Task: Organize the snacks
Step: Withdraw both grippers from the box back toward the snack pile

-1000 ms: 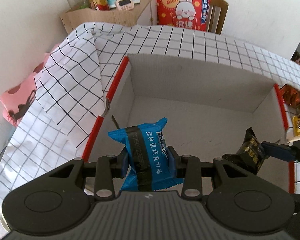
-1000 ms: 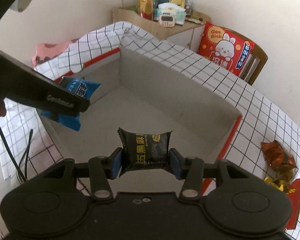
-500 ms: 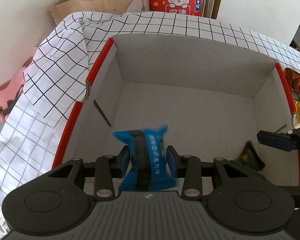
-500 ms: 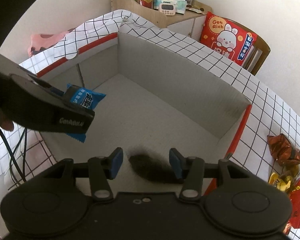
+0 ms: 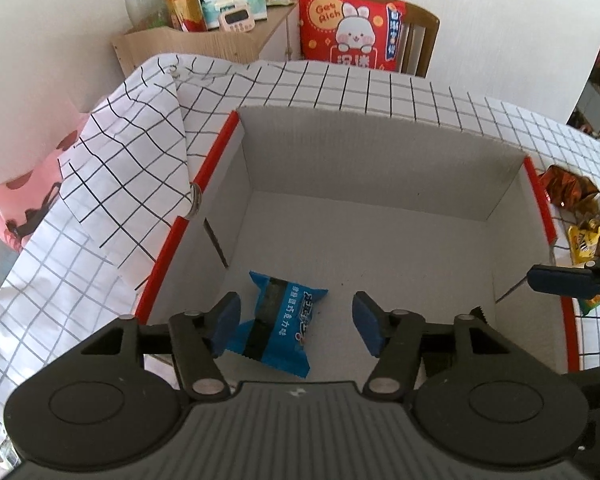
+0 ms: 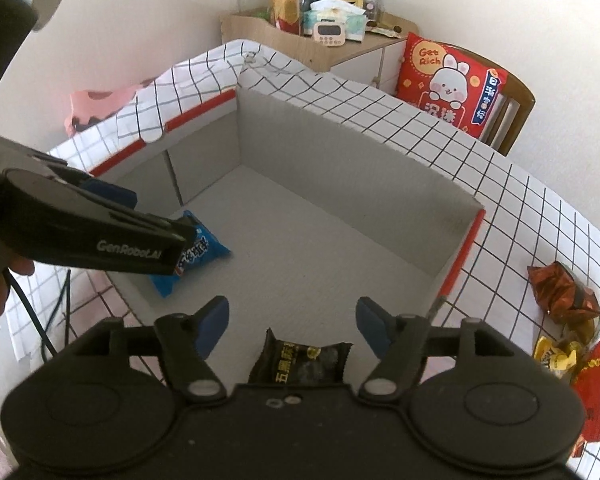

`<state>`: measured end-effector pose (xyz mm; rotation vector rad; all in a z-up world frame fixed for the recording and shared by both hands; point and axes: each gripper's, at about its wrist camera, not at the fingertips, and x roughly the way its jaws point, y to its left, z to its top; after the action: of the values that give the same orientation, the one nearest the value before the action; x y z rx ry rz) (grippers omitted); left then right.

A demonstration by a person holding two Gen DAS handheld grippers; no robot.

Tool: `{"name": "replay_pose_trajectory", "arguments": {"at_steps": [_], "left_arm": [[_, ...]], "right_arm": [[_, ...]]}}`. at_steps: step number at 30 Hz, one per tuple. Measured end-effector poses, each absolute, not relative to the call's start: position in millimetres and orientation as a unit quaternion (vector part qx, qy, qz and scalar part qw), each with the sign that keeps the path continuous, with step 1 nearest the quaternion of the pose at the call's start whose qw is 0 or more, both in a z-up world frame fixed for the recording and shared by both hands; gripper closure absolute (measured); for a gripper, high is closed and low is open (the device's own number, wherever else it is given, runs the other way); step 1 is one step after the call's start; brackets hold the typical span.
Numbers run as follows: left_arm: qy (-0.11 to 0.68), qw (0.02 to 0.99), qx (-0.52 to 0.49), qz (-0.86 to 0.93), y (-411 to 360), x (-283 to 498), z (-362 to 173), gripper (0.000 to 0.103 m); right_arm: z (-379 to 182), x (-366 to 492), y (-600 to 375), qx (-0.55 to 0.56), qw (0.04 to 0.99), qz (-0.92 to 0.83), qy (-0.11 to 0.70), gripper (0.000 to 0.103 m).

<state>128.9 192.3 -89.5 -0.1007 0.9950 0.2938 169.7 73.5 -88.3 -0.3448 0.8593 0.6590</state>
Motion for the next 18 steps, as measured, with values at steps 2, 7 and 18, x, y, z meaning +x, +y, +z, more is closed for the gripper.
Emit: {"name": "replay_pose_trajectory", "arguments": {"at_steps": [2, 7, 18], "left_arm": [[0.471, 0.869, -0.048, 0.142, 190.0, 126.3, -85.6, 0.042], [0.458, 0.877, -0.045, 0.140, 182.8, 118.0, -75.4, 0.042], [0.421, 0.898, -0.038, 0.121, 150.3, 97.2, -47.2, 0.042]], "right_arm": [[-83.9, 167.6, 69.3, -0.157, 0.845, 0.312, 0.404, 0.029], [-72.2, 162.7, 58.0, -0.145, 0.852, 0.313, 0.394, 0.026], [-45.0, 144.8, 20.2, -0.111, 0.864, 0.317, 0.374, 0.020]]}}
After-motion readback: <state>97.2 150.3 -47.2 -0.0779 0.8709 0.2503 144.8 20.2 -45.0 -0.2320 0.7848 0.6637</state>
